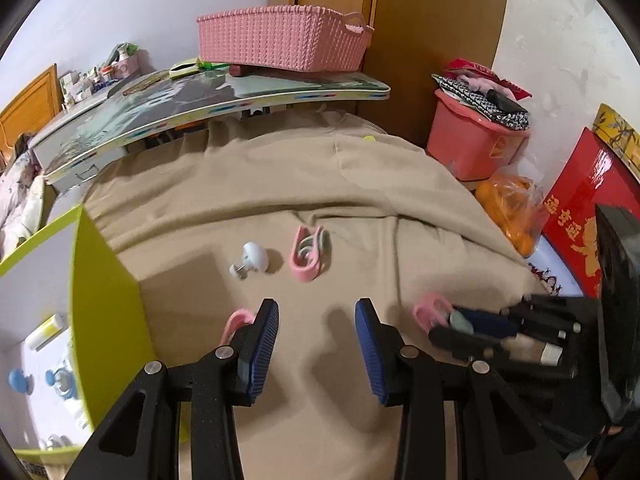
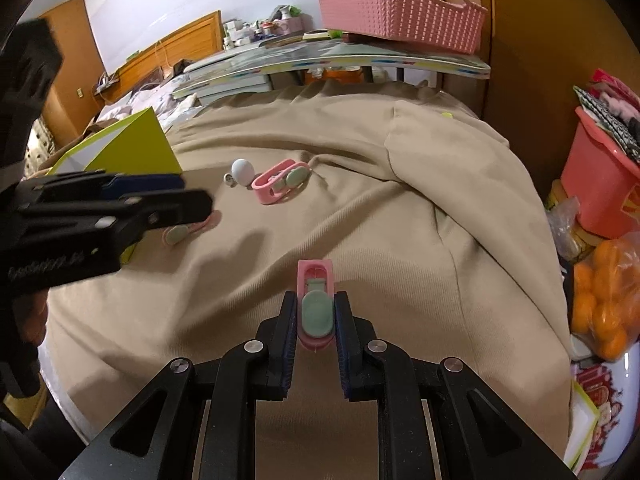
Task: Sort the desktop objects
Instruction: 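Lift the pink clip with the right tool while the left tool approaches the pink coiled clip, then close the left tool on the pink coiled clip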
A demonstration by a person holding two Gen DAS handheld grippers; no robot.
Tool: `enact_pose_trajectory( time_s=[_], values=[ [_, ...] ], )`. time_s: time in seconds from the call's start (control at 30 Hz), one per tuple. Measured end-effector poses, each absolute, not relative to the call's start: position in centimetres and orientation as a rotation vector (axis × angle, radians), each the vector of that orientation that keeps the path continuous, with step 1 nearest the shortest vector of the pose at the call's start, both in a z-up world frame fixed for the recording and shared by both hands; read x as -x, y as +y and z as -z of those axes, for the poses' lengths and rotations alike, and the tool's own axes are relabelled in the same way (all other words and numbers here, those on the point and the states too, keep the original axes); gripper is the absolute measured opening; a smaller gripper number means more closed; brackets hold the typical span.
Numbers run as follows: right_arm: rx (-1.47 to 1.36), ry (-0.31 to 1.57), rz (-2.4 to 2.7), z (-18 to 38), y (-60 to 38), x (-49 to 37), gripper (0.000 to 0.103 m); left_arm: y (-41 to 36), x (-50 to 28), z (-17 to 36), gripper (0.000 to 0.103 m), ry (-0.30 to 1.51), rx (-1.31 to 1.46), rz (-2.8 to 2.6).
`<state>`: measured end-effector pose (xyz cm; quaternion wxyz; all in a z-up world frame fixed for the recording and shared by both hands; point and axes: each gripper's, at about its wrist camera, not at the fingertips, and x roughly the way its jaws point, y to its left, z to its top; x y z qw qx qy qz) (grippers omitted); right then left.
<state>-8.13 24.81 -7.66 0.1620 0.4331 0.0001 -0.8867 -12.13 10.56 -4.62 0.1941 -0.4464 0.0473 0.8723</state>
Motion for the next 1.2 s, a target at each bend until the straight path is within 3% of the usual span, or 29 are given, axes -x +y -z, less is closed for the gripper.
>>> enact_pose_trajectory(
  time_s=[1.2],
  values=[
    [-1.228, -0.092, 2.549, 8.5, 26.6, 7.1, 0.018, 13.6, 19.8, 8.5, 0.041, 0.136, 1.361, -2.454]
  ],
)
